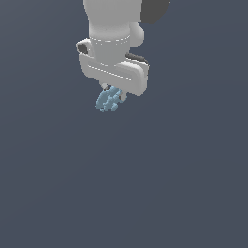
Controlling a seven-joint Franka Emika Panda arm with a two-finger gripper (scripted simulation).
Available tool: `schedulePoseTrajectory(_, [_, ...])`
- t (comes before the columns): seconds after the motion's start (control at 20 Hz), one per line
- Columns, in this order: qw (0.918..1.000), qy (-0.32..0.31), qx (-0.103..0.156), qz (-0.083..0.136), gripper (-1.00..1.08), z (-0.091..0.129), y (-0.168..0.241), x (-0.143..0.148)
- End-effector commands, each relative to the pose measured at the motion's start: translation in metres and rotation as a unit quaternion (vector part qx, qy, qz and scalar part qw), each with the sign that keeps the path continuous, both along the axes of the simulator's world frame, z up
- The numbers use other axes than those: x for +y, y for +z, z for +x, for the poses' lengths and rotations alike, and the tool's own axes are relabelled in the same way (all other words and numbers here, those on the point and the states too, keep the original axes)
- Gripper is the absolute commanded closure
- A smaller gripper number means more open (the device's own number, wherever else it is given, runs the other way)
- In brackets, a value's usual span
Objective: Pick up the object and move it to a goal position.
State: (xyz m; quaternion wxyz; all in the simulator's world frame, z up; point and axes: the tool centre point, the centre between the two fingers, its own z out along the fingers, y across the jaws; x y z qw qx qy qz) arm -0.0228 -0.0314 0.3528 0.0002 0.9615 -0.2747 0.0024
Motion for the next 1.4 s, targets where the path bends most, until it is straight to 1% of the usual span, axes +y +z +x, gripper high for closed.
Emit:
schedulePoseTrajectory(0.0, [1.0000, 0.000, 0.001, 0.000, 1.08, 0.003, 0.025, 0.002])
schedulePoseTrajectory(0.35, [1.0000, 0.000, 0.001, 0.000, 1.08, 0.014, 0.083, 0.007])
schedulePoseTrajectory(0.65, [1.0000, 0.001, 0.002, 0.001, 1.08, 0.021, 0.118, 0.010])
schedulePoseTrajectory(1.0, [1.0000, 0.001, 0.002, 0.001, 1.08, 0.026, 0.141, 0.012])
schedulePoseTrajectory(1.35, [1.0000, 0.001, 0.002, 0.001, 1.08, 0.029, 0.150, 0.012])
